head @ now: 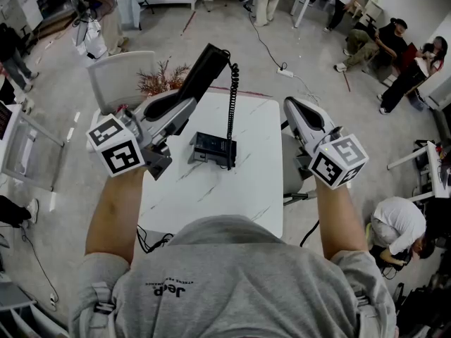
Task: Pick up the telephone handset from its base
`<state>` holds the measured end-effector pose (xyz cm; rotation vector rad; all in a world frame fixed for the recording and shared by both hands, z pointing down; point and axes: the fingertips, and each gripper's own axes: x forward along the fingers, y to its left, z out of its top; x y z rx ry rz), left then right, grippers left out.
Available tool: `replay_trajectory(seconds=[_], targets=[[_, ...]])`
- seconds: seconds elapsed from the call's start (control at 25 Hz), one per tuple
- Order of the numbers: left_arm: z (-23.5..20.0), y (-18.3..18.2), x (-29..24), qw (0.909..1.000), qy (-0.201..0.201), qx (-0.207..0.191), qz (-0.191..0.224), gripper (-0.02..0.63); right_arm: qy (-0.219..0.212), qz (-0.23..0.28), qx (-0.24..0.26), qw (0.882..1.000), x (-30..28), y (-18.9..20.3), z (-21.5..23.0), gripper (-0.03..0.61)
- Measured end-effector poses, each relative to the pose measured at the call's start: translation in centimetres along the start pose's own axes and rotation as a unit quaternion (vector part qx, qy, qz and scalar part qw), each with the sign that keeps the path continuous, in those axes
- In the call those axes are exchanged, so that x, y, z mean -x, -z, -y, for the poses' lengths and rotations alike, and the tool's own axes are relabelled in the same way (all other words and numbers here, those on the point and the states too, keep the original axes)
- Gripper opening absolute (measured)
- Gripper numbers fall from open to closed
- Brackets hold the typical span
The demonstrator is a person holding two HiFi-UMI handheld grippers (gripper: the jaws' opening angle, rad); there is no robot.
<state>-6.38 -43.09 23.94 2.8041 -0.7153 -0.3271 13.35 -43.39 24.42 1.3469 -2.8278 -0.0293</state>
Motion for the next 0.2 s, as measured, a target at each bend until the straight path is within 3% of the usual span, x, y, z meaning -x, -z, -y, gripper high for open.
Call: replay_trajectory(seconds=[0.2], targets=[[-0.09, -0.12, -0.1, 1.0, 0.003, -0.001, 0.0, 0.138, -0.003, -0.001, -0.001, 1.0, -0.33, 0.04, -0.02, 0.003]])
